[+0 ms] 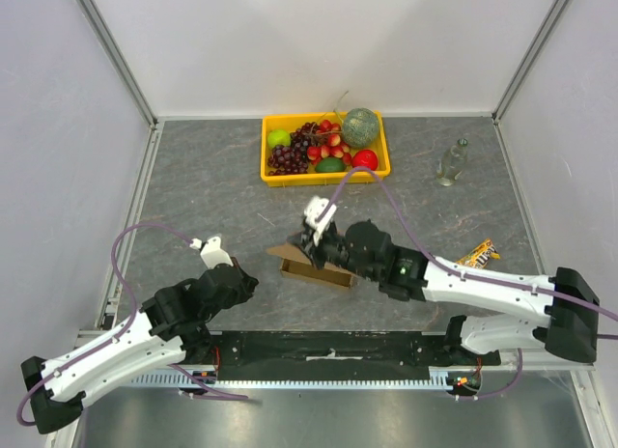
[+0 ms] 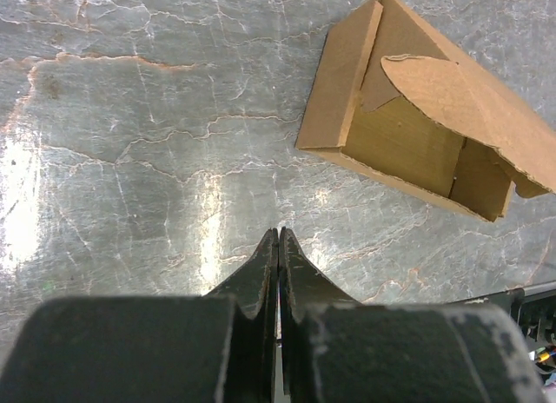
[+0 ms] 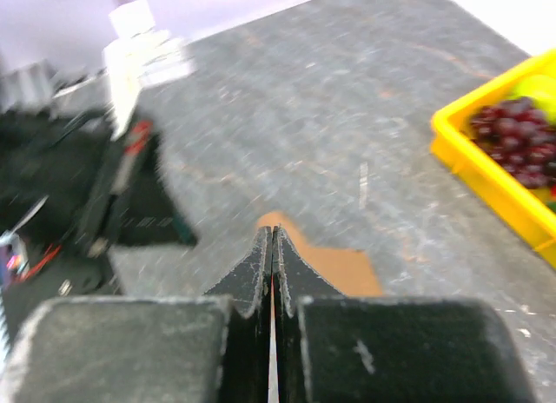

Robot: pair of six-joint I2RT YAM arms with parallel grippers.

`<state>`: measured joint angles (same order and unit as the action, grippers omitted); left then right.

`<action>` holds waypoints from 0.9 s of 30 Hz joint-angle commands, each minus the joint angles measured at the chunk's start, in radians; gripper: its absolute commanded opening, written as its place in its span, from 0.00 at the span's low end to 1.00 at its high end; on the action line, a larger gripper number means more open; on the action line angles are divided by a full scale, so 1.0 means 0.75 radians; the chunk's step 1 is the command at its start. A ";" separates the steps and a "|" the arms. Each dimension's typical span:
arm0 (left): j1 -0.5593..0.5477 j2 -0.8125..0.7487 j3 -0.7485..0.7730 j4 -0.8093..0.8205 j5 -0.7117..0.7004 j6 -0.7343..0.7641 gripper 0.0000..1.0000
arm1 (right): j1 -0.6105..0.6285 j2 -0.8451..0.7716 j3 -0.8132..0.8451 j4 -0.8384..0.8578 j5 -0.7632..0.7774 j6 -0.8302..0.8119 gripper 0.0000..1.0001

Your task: Fold the paper box

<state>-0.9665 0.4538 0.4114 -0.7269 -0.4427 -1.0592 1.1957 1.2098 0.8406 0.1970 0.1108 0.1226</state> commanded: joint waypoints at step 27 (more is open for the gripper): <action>-0.002 0.045 -0.019 0.106 0.013 -0.054 0.02 | -0.271 0.381 -0.147 0.179 -0.064 0.147 0.00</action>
<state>-0.9665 0.4736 0.3908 -0.6926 -0.4313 -1.0611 0.9913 1.5574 0.7250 0.3126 0.0254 0.2440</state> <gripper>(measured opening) 0.025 0.006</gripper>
